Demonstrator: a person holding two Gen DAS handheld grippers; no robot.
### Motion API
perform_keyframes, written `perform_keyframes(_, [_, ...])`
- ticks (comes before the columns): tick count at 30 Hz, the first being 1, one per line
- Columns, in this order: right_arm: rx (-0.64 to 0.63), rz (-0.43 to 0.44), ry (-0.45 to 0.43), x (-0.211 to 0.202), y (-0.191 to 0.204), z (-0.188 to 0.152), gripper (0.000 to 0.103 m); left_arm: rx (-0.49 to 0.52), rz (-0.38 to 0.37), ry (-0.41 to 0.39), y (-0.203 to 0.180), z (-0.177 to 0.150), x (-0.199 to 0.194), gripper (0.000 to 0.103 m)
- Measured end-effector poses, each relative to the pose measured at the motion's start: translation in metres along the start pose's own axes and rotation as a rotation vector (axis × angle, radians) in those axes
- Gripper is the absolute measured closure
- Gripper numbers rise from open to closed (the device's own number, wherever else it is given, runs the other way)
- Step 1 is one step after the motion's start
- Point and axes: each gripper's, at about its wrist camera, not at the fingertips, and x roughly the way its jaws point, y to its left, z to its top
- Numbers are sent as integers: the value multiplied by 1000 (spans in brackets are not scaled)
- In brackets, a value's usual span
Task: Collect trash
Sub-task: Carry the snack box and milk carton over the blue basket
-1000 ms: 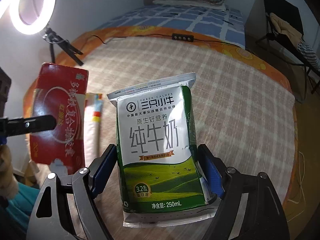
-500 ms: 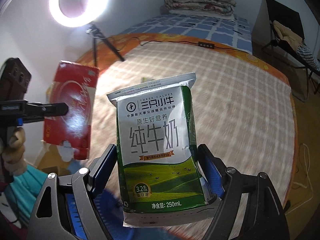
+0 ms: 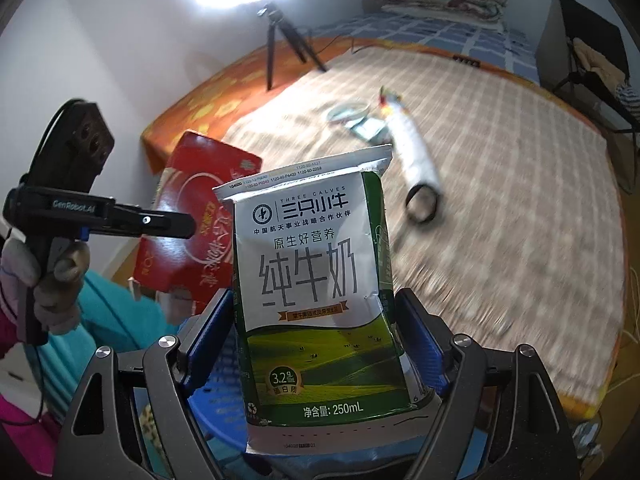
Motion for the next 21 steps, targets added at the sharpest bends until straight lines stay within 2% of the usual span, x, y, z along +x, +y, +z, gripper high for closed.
perform_keyframes(10, [-7, 5, 72, 29, 21, -39, 22, -5, 50, 90, 15, -38, 20, 88])
perform_keyframes(21, [-11, 6, 129, 50, 28, -55, 22, -15, 104, 169, 28, -53, 41, 88])
